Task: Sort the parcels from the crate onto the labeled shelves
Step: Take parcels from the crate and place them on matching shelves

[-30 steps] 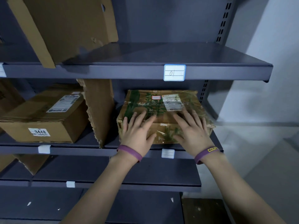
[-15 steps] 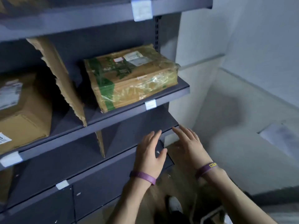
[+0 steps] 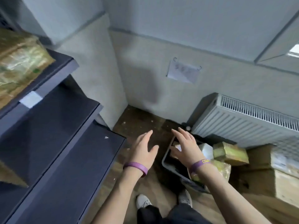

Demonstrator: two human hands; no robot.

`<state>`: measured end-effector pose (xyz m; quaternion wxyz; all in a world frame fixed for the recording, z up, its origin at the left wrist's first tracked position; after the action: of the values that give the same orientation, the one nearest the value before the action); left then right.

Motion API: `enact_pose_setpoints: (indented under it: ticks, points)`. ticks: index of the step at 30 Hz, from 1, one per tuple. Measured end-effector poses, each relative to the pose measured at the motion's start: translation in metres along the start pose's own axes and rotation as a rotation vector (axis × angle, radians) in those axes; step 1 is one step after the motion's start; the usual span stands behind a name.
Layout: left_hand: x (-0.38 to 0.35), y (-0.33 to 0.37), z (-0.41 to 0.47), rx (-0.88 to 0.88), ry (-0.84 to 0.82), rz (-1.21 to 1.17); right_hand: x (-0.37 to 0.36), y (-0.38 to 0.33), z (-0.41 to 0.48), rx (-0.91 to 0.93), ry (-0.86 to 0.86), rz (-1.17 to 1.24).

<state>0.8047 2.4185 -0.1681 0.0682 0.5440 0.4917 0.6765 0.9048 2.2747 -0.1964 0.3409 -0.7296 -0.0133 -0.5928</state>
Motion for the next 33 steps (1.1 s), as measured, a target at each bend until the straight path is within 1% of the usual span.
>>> enact_pose_setpoints:
  ticks: [4, 9, 14, 19, 22, 27, 31, 33]
  points:
    - [-0.077, 0.043, -0.003, -0.07, -0.201, 0.066, 0.027, 0.09, -0.03, -0.222, 0.038, 0.022]
    - [-0.182, 0.092, -0.015, -0.105, -0.354, 0.134, 0.054, 0.2, -0.058, -0.386, 0.034, 0.013]
    - [-0.294, 0.124, -0.033, -0.067, -0.504, 0.202, 0.059, 0.304, -0.078, -0.449, -0.088, 0.004]
    - [-0.412, 0.138, -0.031, -0.07, -0.609, 0.278, 0.046, 0.404, -0.076, -0.494, -0.171, -0.057]
    - [-0.467, 0.122, -0.03, -0.022, -0.634, 0.307, 0.018, 0.443, -0.076, -0.477, -0.245, -0.071]
    - [-0.549, 0.054, -0.035, 0.09, -0.667, 0.349, -0.059, 0.49, -0.082, -0.486, -0.347, -0.013]
    - [-0.606, -0.009, -0.047, 0.149, -0.722, 0.424, -0.137, 0.523, -0.093, -0.545, -0.434, 0.013]
    - [-0.629, -0.04, -0.05, 0.192, -0.734, 0.443, -0.171, 0.538, -0.098, -0.606, -0.441, 0.043]
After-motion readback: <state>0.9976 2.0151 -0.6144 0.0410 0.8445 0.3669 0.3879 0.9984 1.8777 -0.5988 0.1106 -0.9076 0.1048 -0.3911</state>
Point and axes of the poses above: each hand's wrist, its own z-axis towards the middle knuckle, its own x-axis out of the back of the hand, y = z × x, the point moved 6 cm from there along z, towards the middle knuckle, and after that the axes turned 13 degrees about y, right-handed, at the moved point
